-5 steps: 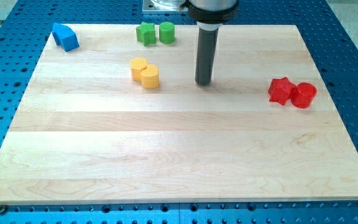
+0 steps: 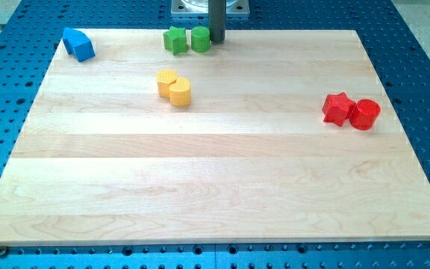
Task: Push green blocks into yellow blocks
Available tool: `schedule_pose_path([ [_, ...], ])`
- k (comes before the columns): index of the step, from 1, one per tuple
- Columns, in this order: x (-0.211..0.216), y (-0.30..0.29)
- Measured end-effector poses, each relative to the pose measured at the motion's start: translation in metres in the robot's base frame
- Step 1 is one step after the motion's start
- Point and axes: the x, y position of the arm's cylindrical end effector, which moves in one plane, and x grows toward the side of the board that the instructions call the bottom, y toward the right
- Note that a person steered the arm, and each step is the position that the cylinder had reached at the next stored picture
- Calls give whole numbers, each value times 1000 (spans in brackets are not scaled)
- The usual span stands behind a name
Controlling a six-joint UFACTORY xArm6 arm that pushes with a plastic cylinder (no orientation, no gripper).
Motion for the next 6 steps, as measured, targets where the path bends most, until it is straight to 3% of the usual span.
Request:
schedule_pose_path([
  [2, 32, -74],
  [3, 1, -52],
  [5, 3, -112],
  [6, 51, -108],
])
